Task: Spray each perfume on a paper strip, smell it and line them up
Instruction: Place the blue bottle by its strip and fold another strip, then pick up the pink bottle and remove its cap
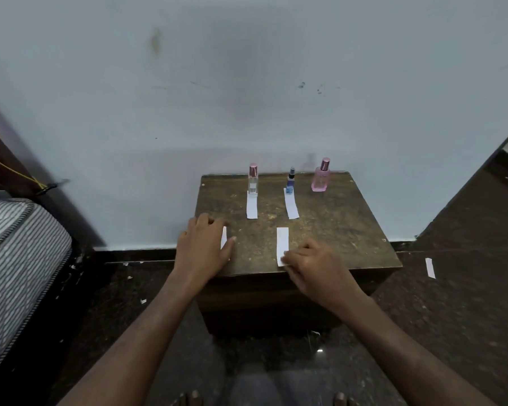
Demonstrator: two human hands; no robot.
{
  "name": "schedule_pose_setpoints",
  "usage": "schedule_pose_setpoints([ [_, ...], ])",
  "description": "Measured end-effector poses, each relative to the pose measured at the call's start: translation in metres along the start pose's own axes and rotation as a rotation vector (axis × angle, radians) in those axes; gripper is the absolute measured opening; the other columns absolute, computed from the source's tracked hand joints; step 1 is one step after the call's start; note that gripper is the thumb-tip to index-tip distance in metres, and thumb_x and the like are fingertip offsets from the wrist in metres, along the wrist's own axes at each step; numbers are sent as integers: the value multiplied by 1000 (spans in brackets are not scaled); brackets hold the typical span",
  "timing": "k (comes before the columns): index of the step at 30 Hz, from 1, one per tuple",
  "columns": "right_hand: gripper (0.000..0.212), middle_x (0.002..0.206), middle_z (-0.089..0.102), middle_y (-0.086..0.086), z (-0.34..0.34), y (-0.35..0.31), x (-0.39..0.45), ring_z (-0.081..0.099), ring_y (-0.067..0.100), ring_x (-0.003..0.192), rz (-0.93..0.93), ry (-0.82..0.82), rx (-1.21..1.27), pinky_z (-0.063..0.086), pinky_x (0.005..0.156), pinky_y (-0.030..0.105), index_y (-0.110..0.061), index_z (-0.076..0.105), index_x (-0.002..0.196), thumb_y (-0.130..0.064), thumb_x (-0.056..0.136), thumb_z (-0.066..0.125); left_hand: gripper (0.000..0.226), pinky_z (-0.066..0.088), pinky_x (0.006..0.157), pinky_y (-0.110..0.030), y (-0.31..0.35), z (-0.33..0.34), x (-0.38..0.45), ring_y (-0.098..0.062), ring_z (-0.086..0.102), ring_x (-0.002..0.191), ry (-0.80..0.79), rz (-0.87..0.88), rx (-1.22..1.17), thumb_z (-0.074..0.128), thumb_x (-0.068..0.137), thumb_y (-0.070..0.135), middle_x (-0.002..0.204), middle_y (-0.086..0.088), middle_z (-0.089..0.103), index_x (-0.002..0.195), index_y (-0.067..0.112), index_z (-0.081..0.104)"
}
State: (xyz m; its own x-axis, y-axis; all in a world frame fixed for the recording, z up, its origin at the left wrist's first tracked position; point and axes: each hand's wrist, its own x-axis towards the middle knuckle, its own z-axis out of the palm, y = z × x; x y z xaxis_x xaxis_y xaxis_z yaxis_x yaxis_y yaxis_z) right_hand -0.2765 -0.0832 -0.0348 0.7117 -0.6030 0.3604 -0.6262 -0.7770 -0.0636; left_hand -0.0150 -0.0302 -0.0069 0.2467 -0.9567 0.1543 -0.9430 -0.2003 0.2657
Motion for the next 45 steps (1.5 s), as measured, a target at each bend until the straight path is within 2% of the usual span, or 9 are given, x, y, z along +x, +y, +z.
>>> schedule_pose_setpoints([
  [5,35,99,78,-7,-14,17,-2,63,14,94,76,37,64,55,78,33,-21,78,111,-47,91,69,42,52,103,-38,41,12,4,-16,52,128,-32,160,-132,64,100,47,136,3,58,138,30,61],
  [11,29,111,76,0,-12,64,25,63,13,106,481,170,251,56,90,34,-20,76,119,-36,94,74,47,52,101,-40,70,37,9,-19,49,130,-74,228,-80,58,101,55,137,2,53,144,38,55],
  [15,53,123,70,-1,-5,97,56,63,10,98,780,254,442,46,78,21,-21,62,140,-40,93,76,50,50,103,-41,77,45,17,-21,47,131,-79,213,-23,56,101,56,140,0,49,147,37,52],
  [17,64,126,69,1,-2,114,74,63,11,94,842,256,465,44,78,23,-20,55,146,-45,91,77,51,49,104,-41,81,46,19,-22,46,134,-75,212,-12,56,101,55,144,-1,48,148,35,50],
  [23,76,150,58,1,6,149,108,66,17,114,861,193,599,49,101,31,-18,43,155,-38,91,79,50,49,104,-40,80,51,26,-20,46,134,-74,204,-33,54,102,56,145,1,47,148,36,49],
  [28,42,124,72,0,10,147,115,70,16,107,826,155,538,46,85,22,-15,64,133,-29,96,76,44,51,103,-41,75,52,33,-19,50,130,-52,190,-87,51,104,56,143,1,53,139,30,55],
  [31,37,117,73,0,4,138,110,67,12,99,839,160,505,39,67,11,-14,68,127,-30,95,77,42,52,101,-38,71,52,37,-15,52,127,-30,173,-178,56,103,53,138,4,57,138,30,57],
  [39,26,98,74,-12,-32,58,53,67,-2,85,788,165,575,48,68,14,-24,73,112,-33,89,81,40,55,100,-30,81,32,31,-2,62,116,1,169,-657,64,103,38,134,10,68,141,26,63],
  [45,29,93,76,-14,-53,-4,16,69,-4,83,712,238,585,50,69,6,-23,76,117,-28,89,83,34,52,84,-7,98,16,9,14,63,112,-116,290,-884,64,105,33,119,30,67,138,32,64],
])
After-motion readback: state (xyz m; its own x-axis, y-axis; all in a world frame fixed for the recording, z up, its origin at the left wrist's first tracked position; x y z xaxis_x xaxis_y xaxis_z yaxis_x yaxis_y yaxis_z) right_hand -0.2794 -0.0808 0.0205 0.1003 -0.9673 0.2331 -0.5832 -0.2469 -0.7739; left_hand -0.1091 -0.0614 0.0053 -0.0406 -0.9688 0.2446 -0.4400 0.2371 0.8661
